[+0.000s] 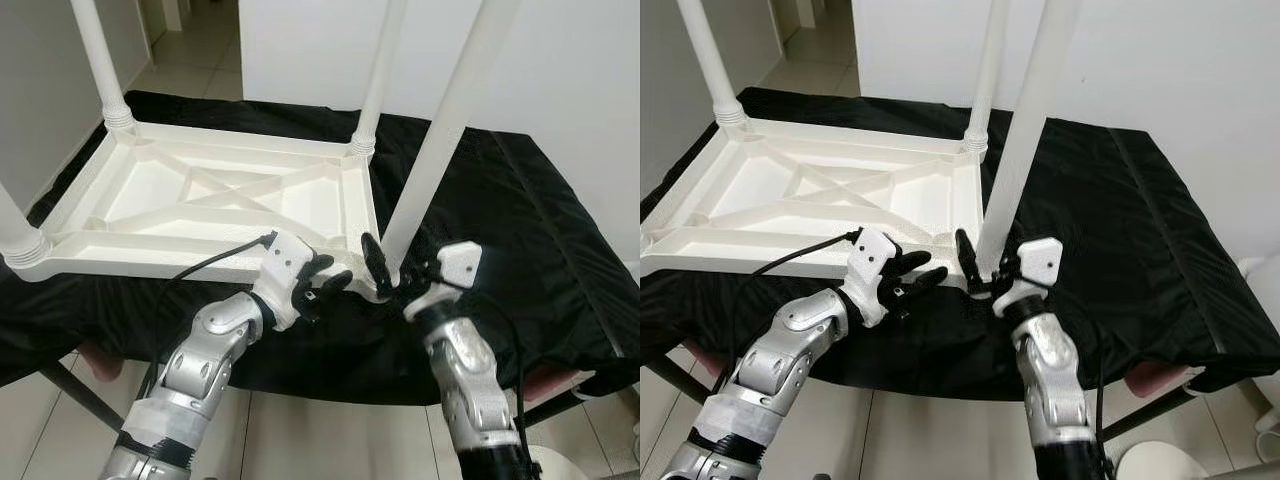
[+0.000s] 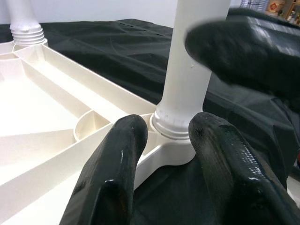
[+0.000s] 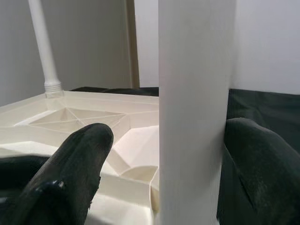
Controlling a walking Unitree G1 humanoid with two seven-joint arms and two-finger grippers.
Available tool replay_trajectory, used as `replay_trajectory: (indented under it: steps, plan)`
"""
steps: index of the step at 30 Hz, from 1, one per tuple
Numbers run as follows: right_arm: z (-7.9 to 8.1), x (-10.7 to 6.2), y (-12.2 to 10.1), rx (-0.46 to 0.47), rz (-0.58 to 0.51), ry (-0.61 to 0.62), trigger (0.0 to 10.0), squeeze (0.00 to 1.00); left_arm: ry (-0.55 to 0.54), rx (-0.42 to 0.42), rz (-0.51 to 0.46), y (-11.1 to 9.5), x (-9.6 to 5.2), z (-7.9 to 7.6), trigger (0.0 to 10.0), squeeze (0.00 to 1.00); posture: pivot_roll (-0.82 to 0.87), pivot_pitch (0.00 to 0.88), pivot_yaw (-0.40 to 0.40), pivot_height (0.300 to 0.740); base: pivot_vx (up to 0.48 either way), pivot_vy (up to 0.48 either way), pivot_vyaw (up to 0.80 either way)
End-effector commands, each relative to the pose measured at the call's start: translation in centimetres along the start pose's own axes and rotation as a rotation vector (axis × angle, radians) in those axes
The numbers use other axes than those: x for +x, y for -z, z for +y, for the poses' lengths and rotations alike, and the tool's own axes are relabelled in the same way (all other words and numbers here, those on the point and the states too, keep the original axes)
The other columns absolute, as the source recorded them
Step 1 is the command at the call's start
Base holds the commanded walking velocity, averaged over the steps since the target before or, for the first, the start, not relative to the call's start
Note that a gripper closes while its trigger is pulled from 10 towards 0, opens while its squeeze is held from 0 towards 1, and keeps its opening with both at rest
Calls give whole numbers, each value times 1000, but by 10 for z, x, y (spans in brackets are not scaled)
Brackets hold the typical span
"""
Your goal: Building children table
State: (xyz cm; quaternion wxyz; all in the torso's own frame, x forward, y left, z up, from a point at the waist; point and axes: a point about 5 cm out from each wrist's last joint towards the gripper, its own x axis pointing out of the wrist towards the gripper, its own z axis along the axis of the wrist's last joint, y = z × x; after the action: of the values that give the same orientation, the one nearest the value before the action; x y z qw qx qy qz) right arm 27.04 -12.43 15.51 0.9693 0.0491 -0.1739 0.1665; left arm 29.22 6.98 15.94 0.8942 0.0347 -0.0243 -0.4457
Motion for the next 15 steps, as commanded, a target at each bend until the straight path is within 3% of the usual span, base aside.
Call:
replay_trajectory:
  steps: [1,4,8,15]
  plan:
    - [5,-10,-1,-10,4,9,10000,0,21,-1,8,3,-4,0,10000,0,24,54,-54,740,0,0,0]
    - [7,-15,0,-7,13,9,10000,0,12,5,16,4,-6,3,10000,0,24,54,-54,740,0,0,0]
    - [9,-36,7,3,64,10,10000,0,-51,42,47,5,-14,24,10000,0,7,64,-42,740,0,0,0]
    - [17,-37,18,35,143,-109,10000,0,-143,142,125,12,-15,40,10000,0,8,62,-33,740,0,0,0]
